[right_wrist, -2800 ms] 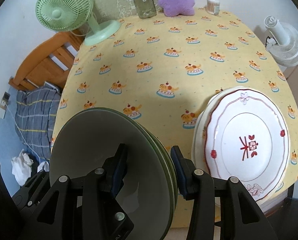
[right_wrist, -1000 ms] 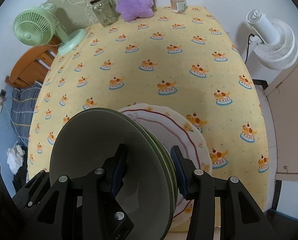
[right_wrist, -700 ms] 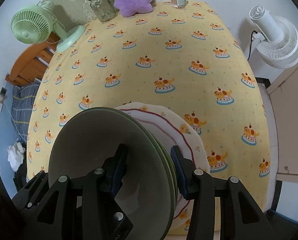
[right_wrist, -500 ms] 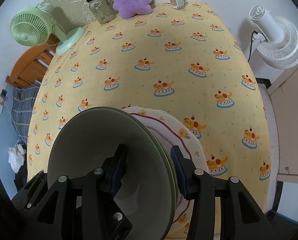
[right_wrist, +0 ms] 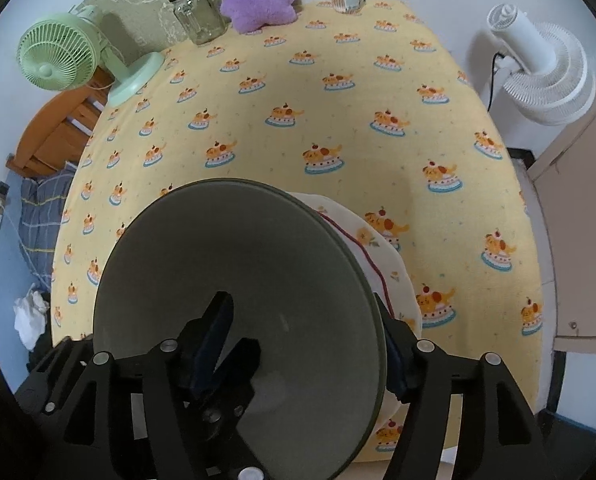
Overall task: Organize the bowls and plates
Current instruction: 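Lower the nested bowls onto the red-rimmed plate and open both grippers, then withdraw both grippers upward from the stacked bowls and plates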
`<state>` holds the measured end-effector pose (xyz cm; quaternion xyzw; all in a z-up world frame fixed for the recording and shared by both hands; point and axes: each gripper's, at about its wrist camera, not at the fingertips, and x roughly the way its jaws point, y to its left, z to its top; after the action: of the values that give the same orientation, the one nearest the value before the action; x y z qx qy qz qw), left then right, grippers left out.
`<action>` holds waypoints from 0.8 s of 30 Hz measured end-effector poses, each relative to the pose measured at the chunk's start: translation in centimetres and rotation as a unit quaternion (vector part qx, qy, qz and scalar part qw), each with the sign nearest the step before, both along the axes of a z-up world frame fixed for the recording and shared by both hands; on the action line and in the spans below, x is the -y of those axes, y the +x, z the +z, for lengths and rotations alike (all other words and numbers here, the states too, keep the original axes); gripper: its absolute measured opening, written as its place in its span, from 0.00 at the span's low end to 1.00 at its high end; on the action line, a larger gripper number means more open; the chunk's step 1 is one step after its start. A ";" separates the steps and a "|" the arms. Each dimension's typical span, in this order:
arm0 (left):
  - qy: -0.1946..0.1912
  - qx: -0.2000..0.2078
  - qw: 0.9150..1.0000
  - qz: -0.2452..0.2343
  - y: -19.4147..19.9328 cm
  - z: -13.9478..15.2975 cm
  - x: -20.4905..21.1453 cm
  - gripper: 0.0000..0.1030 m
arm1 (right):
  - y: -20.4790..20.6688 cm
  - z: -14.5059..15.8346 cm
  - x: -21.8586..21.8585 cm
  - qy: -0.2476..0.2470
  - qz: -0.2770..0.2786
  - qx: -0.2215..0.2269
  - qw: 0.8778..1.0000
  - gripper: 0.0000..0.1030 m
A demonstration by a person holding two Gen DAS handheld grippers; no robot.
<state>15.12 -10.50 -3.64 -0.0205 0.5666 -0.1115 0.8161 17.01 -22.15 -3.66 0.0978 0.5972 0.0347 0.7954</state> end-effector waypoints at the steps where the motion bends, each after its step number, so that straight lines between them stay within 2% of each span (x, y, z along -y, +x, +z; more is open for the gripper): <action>1: 0.000 0.005 1.000 -0.002 -0.2 0.2 -0.1 0.89 | -0.2 0.3 -0.1 -0.005 -0.001 0.006 1.000 0.68; 10: 0.013 0.078 0.997 -0.025 -1.6 3.1 -3.2 0.92 | -2.4 4.1 -0.9 -0.073 -0.048 0.088 0.992 0.69; 16: 0.034 0.138 0.989 -0.044 -2.4 4.9 -5.9 0.92 | -4.5 6.3 -2.7 -0.099 -0.088 0.130 0.983 0.69; 24: 0.035 0.189 0.981 -0.016 -4.4 5.7 -9.6 0.92 | -7.5 7.2 -5.2 -0.085 -0.105 0.173 0.976 0.69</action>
<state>10.71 -0.91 2.08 0.0391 0.4063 -0.1065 0.9067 9.51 -16.94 3.56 0.0846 0.4380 -0.0829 0.8912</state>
